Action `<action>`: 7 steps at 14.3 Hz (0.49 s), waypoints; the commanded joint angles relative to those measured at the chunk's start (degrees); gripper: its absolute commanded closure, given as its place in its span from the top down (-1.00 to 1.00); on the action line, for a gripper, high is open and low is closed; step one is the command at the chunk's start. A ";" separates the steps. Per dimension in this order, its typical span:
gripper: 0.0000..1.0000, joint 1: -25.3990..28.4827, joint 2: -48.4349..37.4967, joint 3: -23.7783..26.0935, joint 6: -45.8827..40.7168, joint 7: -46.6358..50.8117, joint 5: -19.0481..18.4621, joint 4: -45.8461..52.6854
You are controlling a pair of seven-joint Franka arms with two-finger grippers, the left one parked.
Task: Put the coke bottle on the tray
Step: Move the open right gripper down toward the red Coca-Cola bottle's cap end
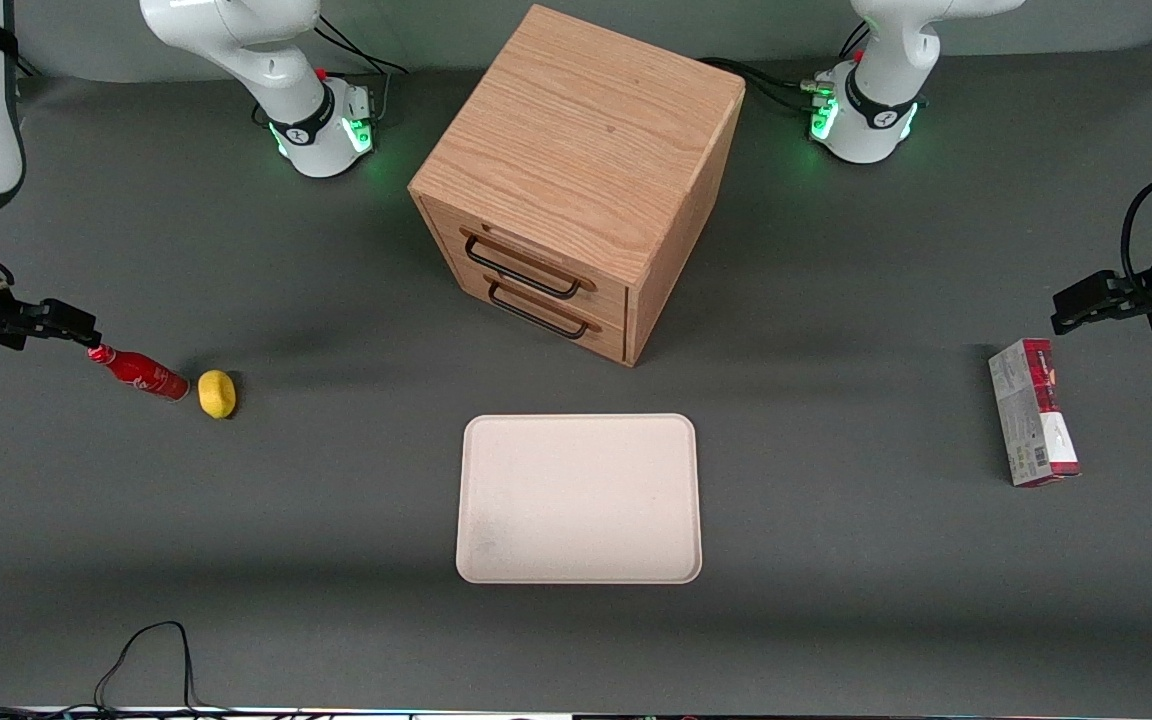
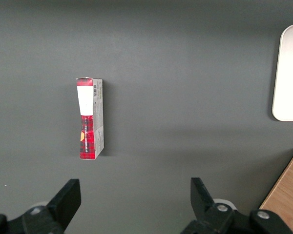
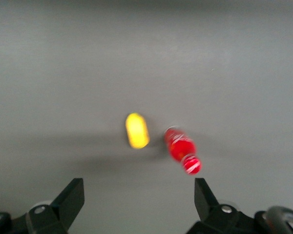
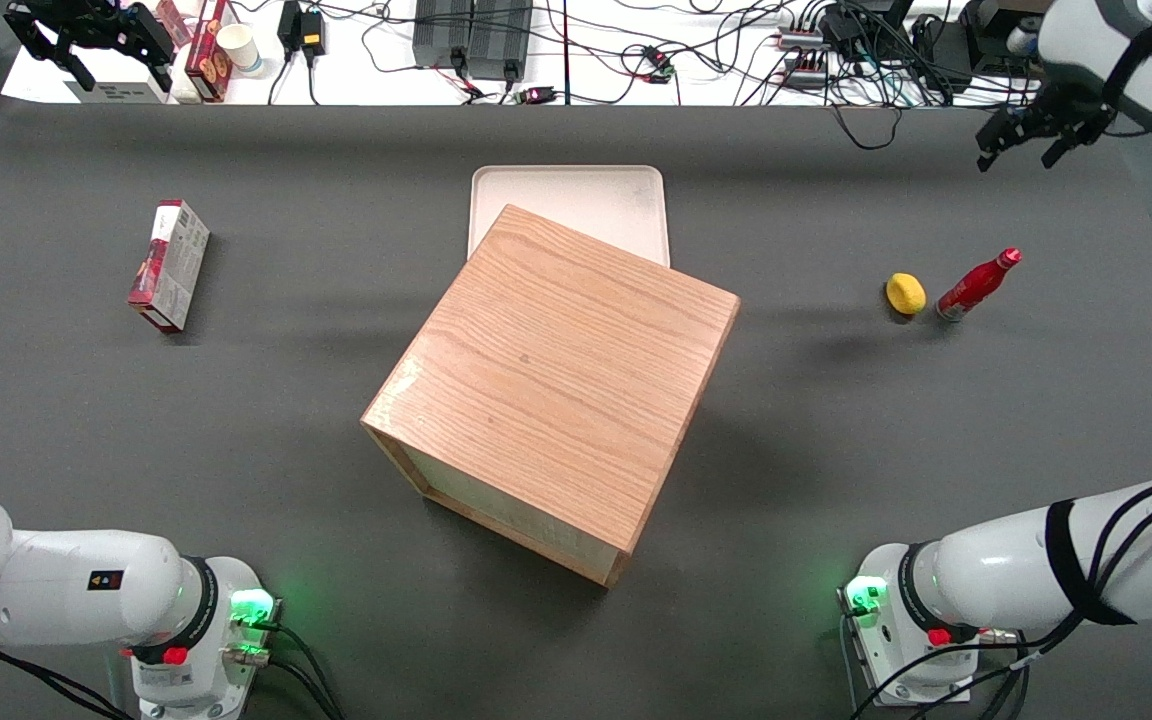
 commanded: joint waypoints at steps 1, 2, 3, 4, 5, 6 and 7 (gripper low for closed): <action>1.00 -0.83 0.64 -2.57 8.56 -4.24 -1.02 -6.28; 1.00 -1.53 1.44 -2.67 11.20 -4.86 -0.93 -7.87; 1.00 -2.06 1.88 -3.01 13.83 -5.47 -0.84 -9.45; 1.00 -2.42 2.49 -3.45 16.64 -5.74 -0.23 -11.29; 1.00 -2.51 2.85 -3.72 19.54 -7.31 1.16 -13.22; 1.00 -2.86 3.46 -3.81 21.83 -9.50 3.61 -14.72; 1.00 -3.38 3.99 -4.16 22.55 -11.52 5.12 -15.08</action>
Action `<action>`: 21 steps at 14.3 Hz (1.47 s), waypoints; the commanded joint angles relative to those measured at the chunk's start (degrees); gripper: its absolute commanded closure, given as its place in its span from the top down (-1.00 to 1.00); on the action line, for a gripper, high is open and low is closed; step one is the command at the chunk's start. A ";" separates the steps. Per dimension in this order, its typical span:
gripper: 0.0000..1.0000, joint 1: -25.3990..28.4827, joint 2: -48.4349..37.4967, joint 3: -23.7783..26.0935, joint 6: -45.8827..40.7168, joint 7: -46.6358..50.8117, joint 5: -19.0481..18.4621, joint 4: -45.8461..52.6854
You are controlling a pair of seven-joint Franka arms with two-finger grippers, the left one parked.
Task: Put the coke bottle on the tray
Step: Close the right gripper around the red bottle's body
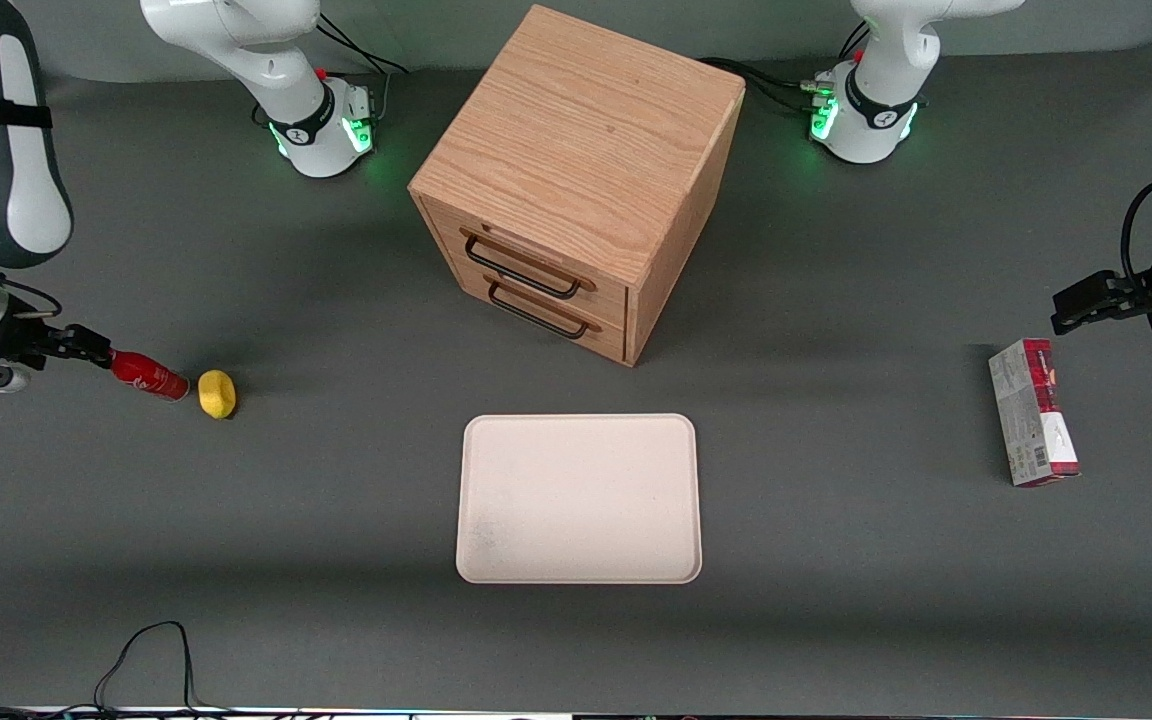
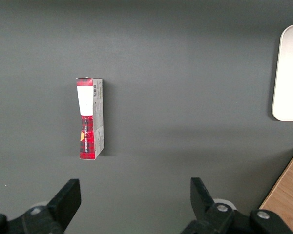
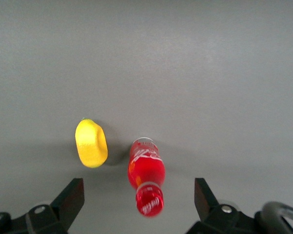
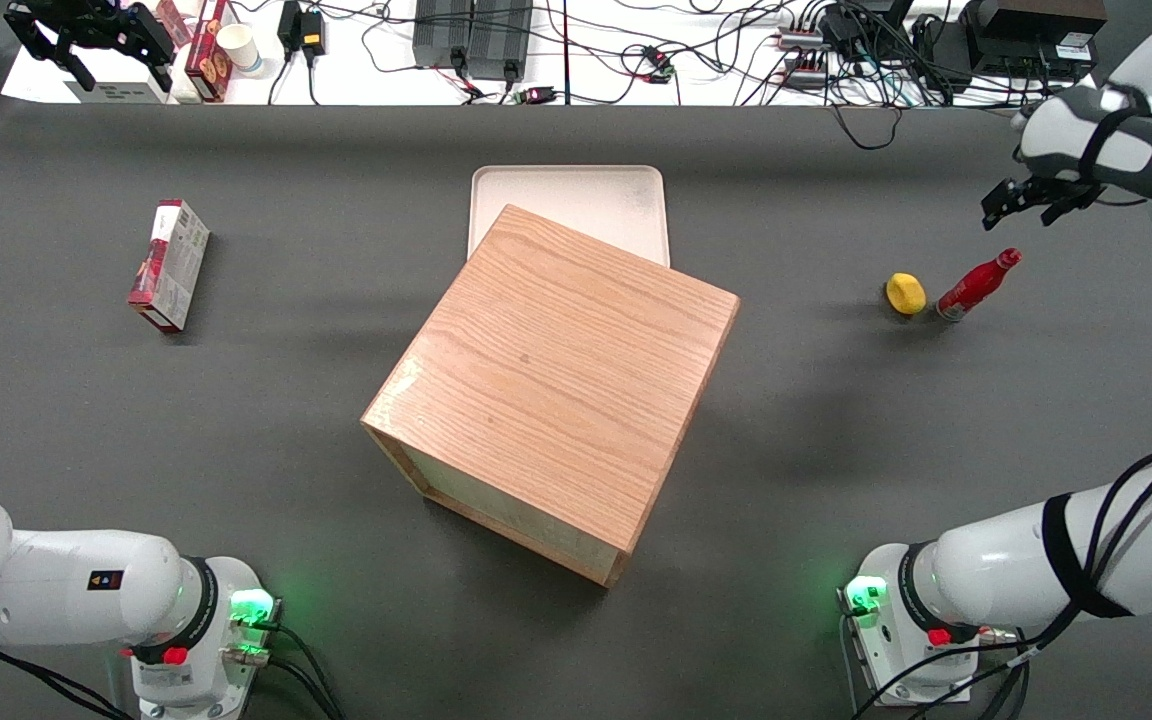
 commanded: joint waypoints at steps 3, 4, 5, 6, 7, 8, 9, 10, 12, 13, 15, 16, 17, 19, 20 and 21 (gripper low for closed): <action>1.00 -0.96 0.83 -0.63 3.65 -5.91 3.85 -3.24; 1.00 -1.05 1.01 -0.63 4.18 -6.09 3.85 -3.85; 1.00 -1.05 1.44 -0.63 4.79 -6.70 3.85 -4.38; 1.00 -1.13 1.62 -0.63 5.67 -7.05 3.85 -4.99; 1.00 -1.13 1.62 -0.63 6.46 -7.40 3.85 -5.61; 1.00 -1.40 1.80 -0.63 6.55 -7.41 3.85 -5.62; 1.00 -1.57 2.15 -0.72 6.55 -7.67 3.85 -5.62; 0.98 -1.66 2.24 -0.72 6.55 -8.19 3.85 -5.53; 0.54 -1.75 2.41 -0.81 6.64 -8.46 3.85 -5.53; 0.10 -2.10 2.42 -0.81 6.56 -8.38 3.85 -5.53; -0.89 -2.19 2.59 -0.81 6.38 -8.29 3.85 -5.27; -1.00 -2.19 2.68 -0.89 6.29 -8.37 3.85 -5.26; -1.00 -2.19 2.77 -0.98 6.29 -8.37 3.85 -5.26; -1.00 -2.10 2.68 -0.98 5.85 -7.68 3.85 -5.09; -1.00 -1.93 2.50 -0.90 5.16 -6.98 3.94 -4.65; -1.00 -1.66 2.33 -0.81 3.67 -5.58 3.94 -3.00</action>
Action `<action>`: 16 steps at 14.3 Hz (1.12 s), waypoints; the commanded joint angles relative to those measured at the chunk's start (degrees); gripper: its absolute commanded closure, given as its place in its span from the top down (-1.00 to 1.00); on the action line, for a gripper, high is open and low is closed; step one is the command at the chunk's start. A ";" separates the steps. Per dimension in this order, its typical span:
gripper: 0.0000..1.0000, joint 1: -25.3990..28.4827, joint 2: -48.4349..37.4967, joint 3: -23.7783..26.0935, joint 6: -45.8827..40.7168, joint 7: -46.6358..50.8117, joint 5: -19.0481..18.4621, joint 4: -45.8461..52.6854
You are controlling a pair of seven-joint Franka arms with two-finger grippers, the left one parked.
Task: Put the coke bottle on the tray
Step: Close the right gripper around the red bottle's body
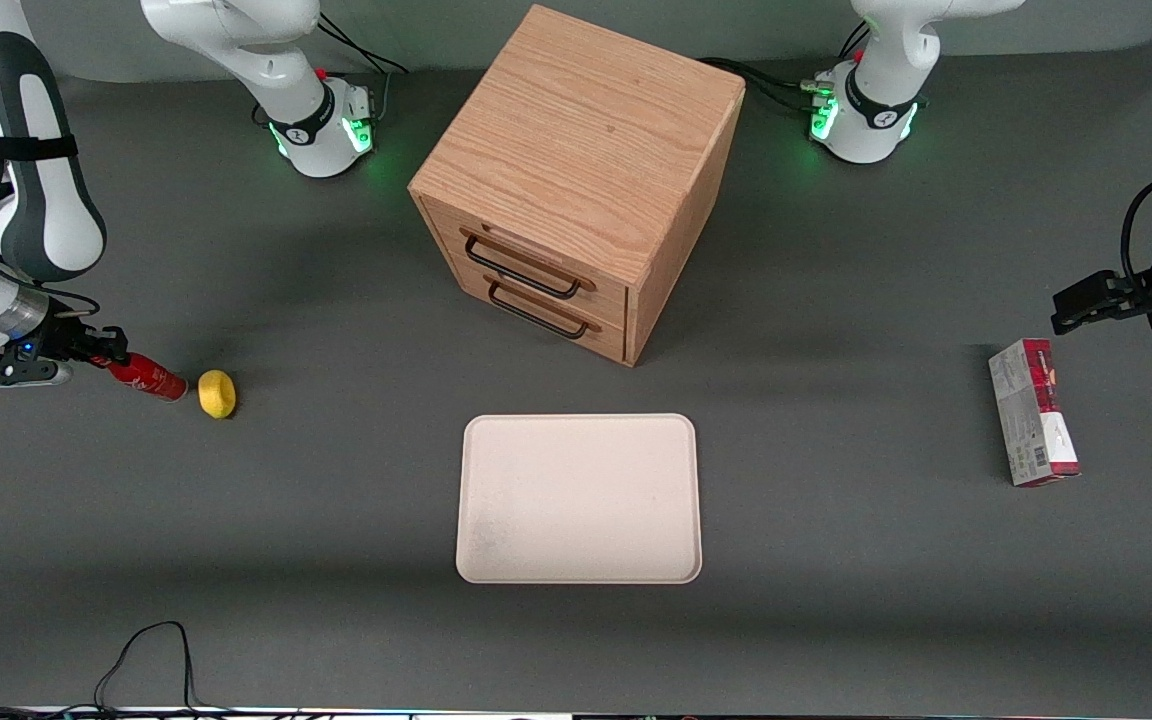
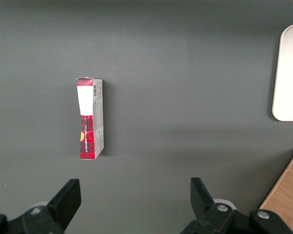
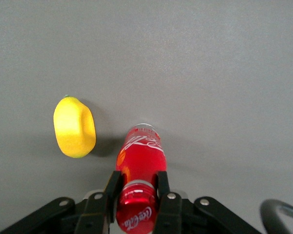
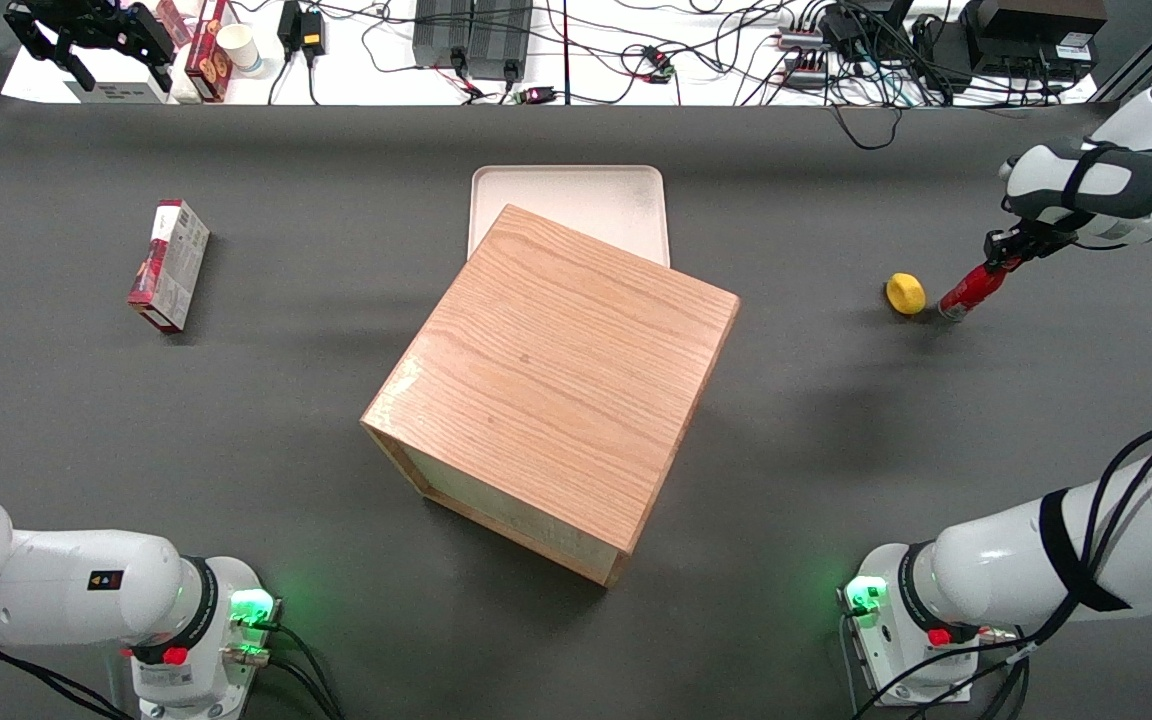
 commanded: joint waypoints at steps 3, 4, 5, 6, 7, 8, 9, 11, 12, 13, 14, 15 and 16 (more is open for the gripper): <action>-1.00 1.06 -0.07 1.94 -14.11 6.43 1.05 12.26; -1.00 1.15 0.11 2.99 -17.36 8.36 1.05 15.77; -1.00 1.42 0.37 3.87 -20.62 10.38 1.05 19.29; -1.00 1.77 0.72 5.10 -23.87 12.58 1.05 22.98; -1.00 1.94 1.68 6.07 -27.56 14.95 1.14 27.02; -1.00 1.86 3.00 7.56 -31.77 18.28 1.83 32.02; -1.00 1.77 4.58 8.88 -35.64 20.66 3.67 37.37; -1.00 1.68 7.13 10.56 -43.37 24.27 5.27 46.79; -1.00 1.60 7.58 12.22 -47.07 26.55 5.18 50.57; -1.00 1.25 8.02 14.32 -49.80 29.01 4.92 53.57; -1.00 0.81 8.54 16.87 -52.09 31.47 4.92 57.08; -1.00 0.72 9.07 19.15 -53.85 34.19 4.74 59.99; -1.00 0.72 9.51 21.44 -55.18 37.44 4.48 62.19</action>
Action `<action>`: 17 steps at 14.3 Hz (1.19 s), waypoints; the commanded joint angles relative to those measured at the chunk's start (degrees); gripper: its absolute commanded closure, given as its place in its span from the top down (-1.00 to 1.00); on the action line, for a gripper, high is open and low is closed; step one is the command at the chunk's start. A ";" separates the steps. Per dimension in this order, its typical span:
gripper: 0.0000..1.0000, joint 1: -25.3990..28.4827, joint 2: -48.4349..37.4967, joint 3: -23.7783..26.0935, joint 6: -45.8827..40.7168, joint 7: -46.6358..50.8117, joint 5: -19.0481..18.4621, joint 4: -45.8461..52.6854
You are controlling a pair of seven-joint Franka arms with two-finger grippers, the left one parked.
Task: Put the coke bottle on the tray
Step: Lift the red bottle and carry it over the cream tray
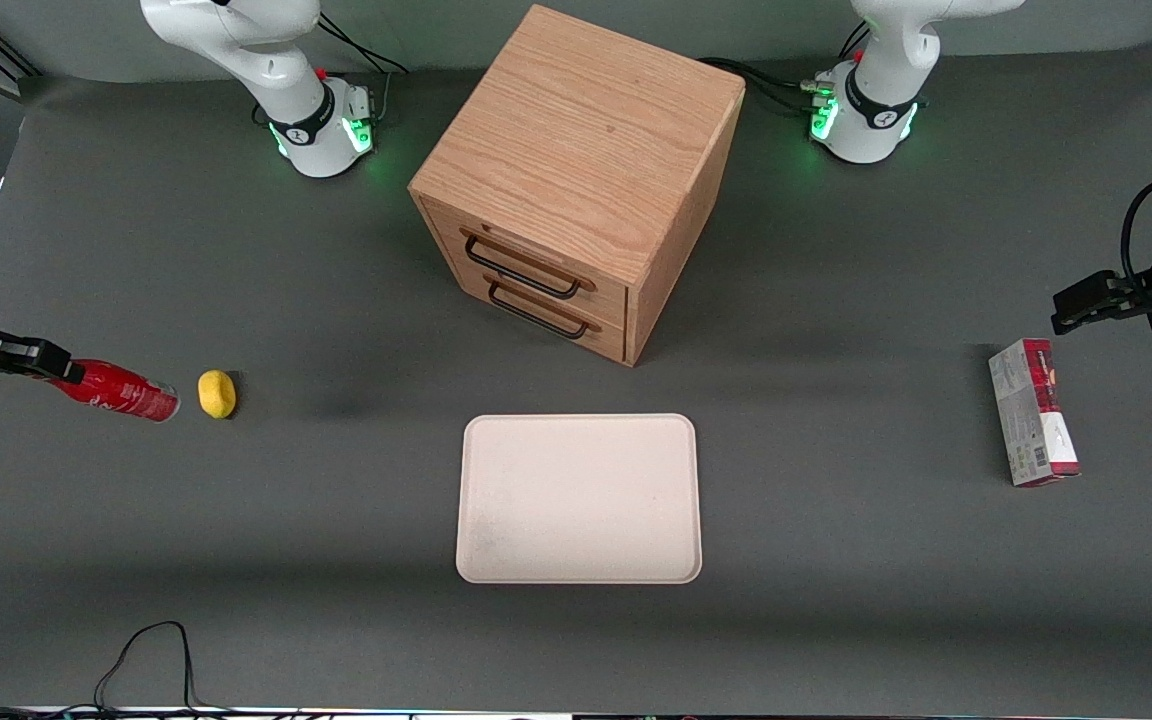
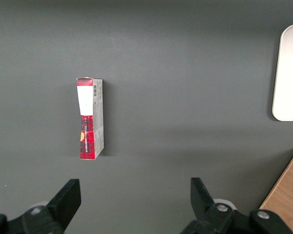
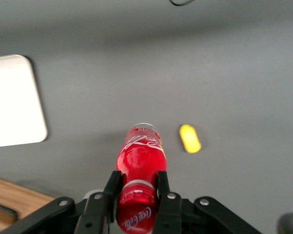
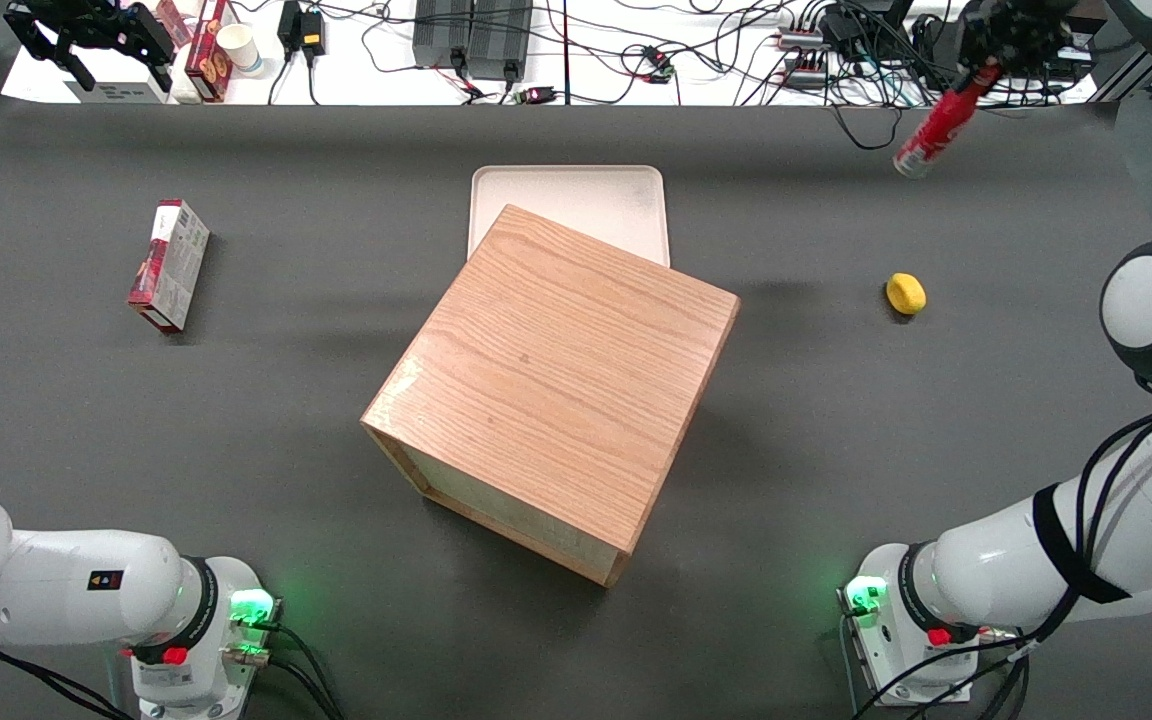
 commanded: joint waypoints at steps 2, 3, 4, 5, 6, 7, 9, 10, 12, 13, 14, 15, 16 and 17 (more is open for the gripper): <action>-1.00 -0.90 3.35 10.38 -5.28 12.66 -3.08 11.00; -1.00 -0.90 3.43 15.29 -5.19 15.47 -6.85 11.44; -1.00 -0.90 4.65 19.60 -5.10 19.24 -9.06 12.66; -1.00 -0.90 6.40 22.34 -4.84 23.54 -9.43 14.68; -1.00 -0.90 7.81 24.72 -4.14 26.98 -9.52 16.00; -1.00 -0.90 8.87 27.09 -2.22 29.37 -9.87 15.93; -1.00 -0.02 12.20 30.52 3.31 35.51 -13.46 15.58; -1.00 0.15 14.92 32.98 5.60 37.98 -15.30 15.32; -1.00 2.25 21.33 34.32 12.26 41.67 -19.43 15.31; -1.00 3.48 24.23 34.41 15.17 43.26 -22.06 15.14; -1.00 4.28 26.96 34.32 17.12 43.36 -24.44 15.22; -1.00 4.81 28.90 34.41 19.14 43.28 -25.86 15.23; -1.00 5.07 30.66 34.41 21.85 43.19 -26.39 15.14; -1.00 5.16 31.98 34.41 24.06 43.19 -27.44 15.14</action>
